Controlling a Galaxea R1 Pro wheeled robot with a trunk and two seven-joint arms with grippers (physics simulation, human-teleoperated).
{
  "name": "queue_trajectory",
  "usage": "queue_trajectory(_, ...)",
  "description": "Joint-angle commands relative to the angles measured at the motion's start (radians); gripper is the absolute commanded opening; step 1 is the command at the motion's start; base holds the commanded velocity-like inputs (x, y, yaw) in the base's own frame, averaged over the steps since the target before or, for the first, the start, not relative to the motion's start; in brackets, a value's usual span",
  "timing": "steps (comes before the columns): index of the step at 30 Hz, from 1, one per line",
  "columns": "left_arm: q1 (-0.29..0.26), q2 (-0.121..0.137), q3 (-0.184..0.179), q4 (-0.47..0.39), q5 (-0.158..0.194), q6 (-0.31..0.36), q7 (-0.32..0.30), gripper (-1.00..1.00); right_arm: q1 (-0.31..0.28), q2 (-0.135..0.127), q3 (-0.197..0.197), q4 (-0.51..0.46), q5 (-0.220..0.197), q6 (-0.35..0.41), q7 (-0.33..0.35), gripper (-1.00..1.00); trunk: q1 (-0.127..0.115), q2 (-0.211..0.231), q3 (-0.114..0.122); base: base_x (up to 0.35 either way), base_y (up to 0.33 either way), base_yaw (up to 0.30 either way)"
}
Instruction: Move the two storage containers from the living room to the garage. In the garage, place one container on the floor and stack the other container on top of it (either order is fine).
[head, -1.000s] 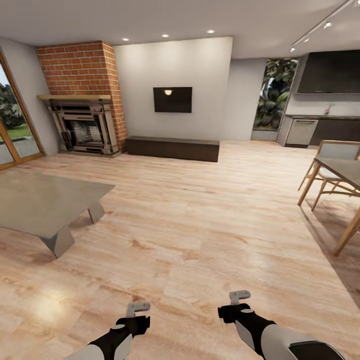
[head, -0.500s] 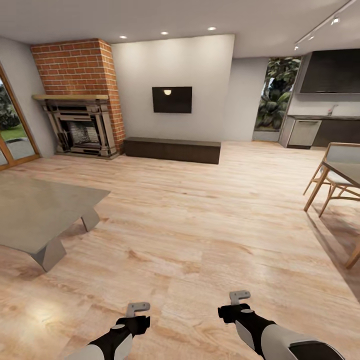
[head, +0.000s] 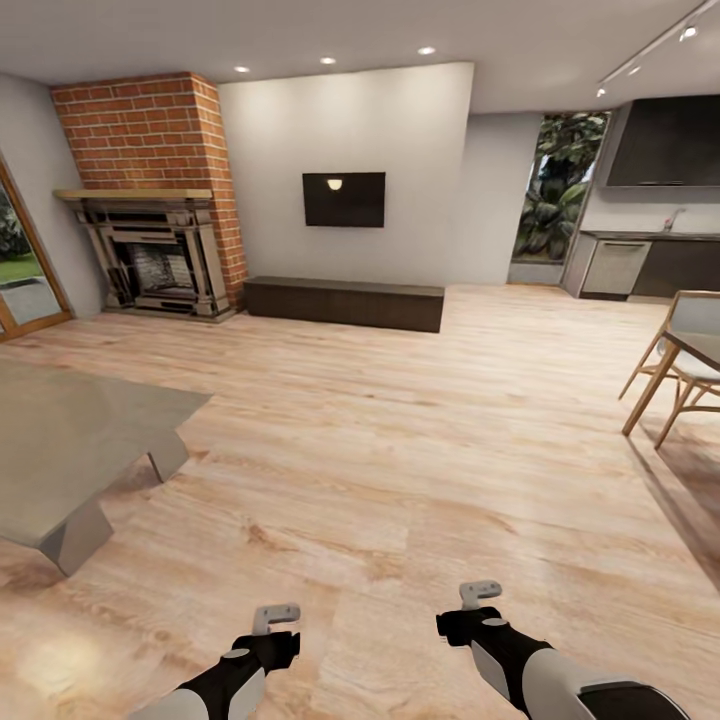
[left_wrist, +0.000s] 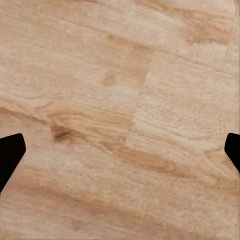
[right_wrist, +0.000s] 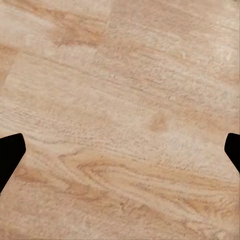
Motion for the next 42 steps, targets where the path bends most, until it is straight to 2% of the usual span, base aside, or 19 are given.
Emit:
queue_trajectory(1,-0.001,0.0,0.005,0.001,0.001,-0.004,0.002,1.0,-0.001,0.0,0.007,0.002,0.002,-0.002,-0.004,1.0,0.001,0.0,-0.001,0.345,0.0,0.0)
queue_trajectory(13,-0.001,0.0,0.005,0.001,0.001,-0.002,0.002,1.0,-0.001,0.0,0.007,0.002,0.002,-0.002,-0.003,1.0,0.001,0.0,-0.001,0.345,0.0,-0.002)
queue_trajectory(23,-0.001,0.0,0.005,0.001,0.001,-0.002,0.002,1.0,-0.001,0.0,0.007,0.002,0.002,-0.002,-0.002,1.0,0.001,0.0,-0.001,0.345,0.0,-0.127)
queue_trajectory(42,-0.001,0.0,0.005,0.001,0.001,-0.002,0.002,1.0,-0.001,0.0,0.007,0.002,0.002,-0.002,-0.003,1.0,0.001,0.0,-0.001,0.345,0.0,-0.005)
